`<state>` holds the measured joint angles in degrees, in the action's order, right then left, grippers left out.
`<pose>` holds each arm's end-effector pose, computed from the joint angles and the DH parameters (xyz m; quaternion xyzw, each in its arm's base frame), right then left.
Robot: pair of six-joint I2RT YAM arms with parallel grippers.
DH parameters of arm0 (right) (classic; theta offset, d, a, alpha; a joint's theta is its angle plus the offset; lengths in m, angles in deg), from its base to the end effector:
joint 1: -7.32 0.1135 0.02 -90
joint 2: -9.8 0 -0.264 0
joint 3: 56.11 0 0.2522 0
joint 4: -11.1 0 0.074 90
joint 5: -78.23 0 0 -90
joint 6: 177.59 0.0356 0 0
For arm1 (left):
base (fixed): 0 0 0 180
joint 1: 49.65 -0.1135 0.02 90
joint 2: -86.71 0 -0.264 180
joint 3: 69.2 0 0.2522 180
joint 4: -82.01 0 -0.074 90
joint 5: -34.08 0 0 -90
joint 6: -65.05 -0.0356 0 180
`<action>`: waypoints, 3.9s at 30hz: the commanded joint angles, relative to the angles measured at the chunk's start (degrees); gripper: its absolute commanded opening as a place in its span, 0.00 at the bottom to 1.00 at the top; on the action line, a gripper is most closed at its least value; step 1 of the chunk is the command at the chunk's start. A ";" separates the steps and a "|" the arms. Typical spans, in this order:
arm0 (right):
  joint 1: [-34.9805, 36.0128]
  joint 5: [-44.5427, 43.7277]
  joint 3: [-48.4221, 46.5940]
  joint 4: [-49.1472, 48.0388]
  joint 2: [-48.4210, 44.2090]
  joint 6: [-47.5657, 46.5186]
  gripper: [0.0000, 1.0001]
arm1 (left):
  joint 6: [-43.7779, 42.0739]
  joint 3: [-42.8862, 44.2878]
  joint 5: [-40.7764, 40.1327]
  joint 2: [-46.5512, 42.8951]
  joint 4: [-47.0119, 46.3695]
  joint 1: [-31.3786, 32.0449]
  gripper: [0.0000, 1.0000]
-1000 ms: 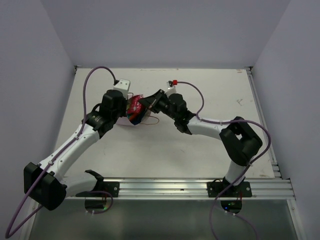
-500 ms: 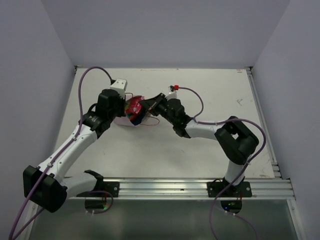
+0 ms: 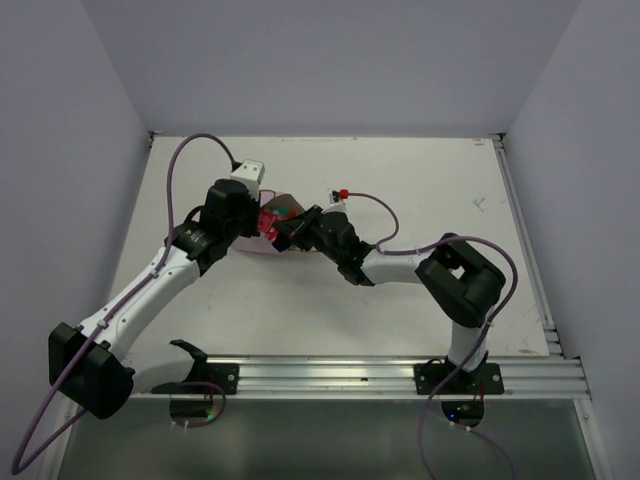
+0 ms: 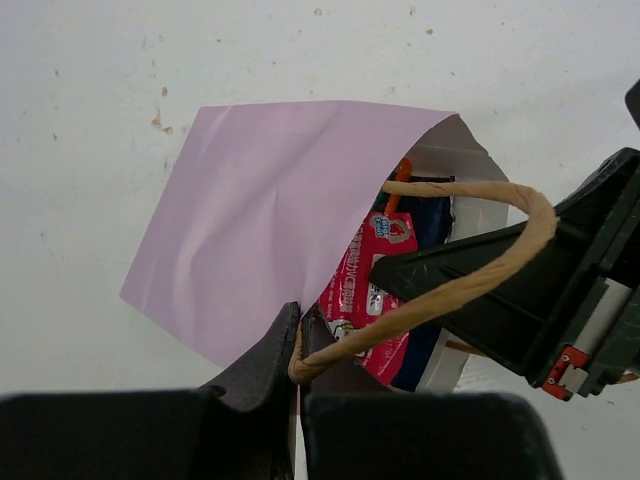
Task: Place the snacks into the paper bag
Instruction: Place the snack in the paper bag, then place the paper bag at the center of the board.
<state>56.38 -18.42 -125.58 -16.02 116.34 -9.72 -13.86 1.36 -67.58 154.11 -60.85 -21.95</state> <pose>0.2679 0.3026 0.1957 0.2263 0.7312 0.5546 0.3266 0.2341 -0.1148 0.3103 0.0797 0.8760 -0.0706 0.4705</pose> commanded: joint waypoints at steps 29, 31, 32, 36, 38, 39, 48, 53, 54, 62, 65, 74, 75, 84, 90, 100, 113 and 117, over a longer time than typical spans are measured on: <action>0.69 1.47 -18.22 14.33 9.39 -8.69 0.00 | 2.88 10.97 5.34 0.02 4.75 2.35 0.00; 0.69 1.38 -18.30 15.30 7.55 -10.97 0.00 | 2.80 11.06 4.28 0.10 5.19 2.35 0.00; 0.69 0.86 -18.21 16.87 6.50 -11.94 0.05 | 2.79 11.06 3.23 0.28 5.36 2.27 0.00; 0.51 -0.72 -18.21 21.28 2.36 -18.17 0.17 | 2.88 11.32 1.47 0.37 6.07 2.35 0.00; 0.16 -0.73 -19.00 25.04 0.34 -19.76 0.25 | 2.97 11.76 0.07 0.37 6.42 2.35 0.00; 0.07 -0.55 -19.44 26.46 -0.36 -21.60 0.29 | 2.97 11.85 -0.46 0.28 6.42 2.35 0.00; -0.01 -3.89 -24.10 40.17 -8.18 -32.58 0.61 | 3.14 14.31 -3.45 2.74 7.56 2.35 0.00; -0.01 -5.12 -24.98 43.17 -11.88 -37.16 0.64 | 3.50 15.10 -3.81 3.62 7.12 2.35 0.00; -0.01 -4.86 -24.81 42.91 -12.49 -38.83 0.64 | 3.58 15.19 -3.90 3.88 7.04 2.35 0.00; -0.10 -9.06 -21.73 42.72 -20.83 -47.01 0.80 | 4.29 17.56 -5.48 6.08 8.09 2.01 0.00; -0.10 -13.99 -19.10 43.69 -26.01 -49.29 0.91 | 4.73 18.61 -4.17 7.75 8.44 0.26 0.00; -0.10 -23.75 -8.46 46.50 -41.32 -53.95 0.98 | 5.26 26.86 4.27 13.89 8.08 -9.41 0.00; -0.10 -24.28 -7.67 47.47 -42.28 -54.74 0.98 | 5.26 28.09 4.80 15.56 8.44 -9.94 0.00; -0.10 -29.90 -1.09 54.86 -50.73 -55.54 0.99 | 7.97 39.70 11.39 24.26 9.67 -17.68 0.00; -0.10 -30.26 0.94 56.96 -52.93 -54.84 0.98 | 11.57 39.19 17.98 27.44 6.95 -23.83 0.00; -0.10 -29.03 2.09 60.48 -53.98 -54.13 0.98 | 13.43 22.49 20.63 22.34 1.67 -32.45 0.00; -0.02 -27.00 1.12 69.44 -56.35 -55.45 0.98 | 12.99 20.11 19.84 17.51 1.32 -35.17 0.28; -0.10 -28.15 0.95 70.59 -58.28 -55.89 0.98 | 12.99 19.85 18.96 16.37 1.67 -35.26 0.53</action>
<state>56.38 -45.31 -123.32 52.68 60.19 -64.60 -1.59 20.70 -48.61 173.63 -57.23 -56.68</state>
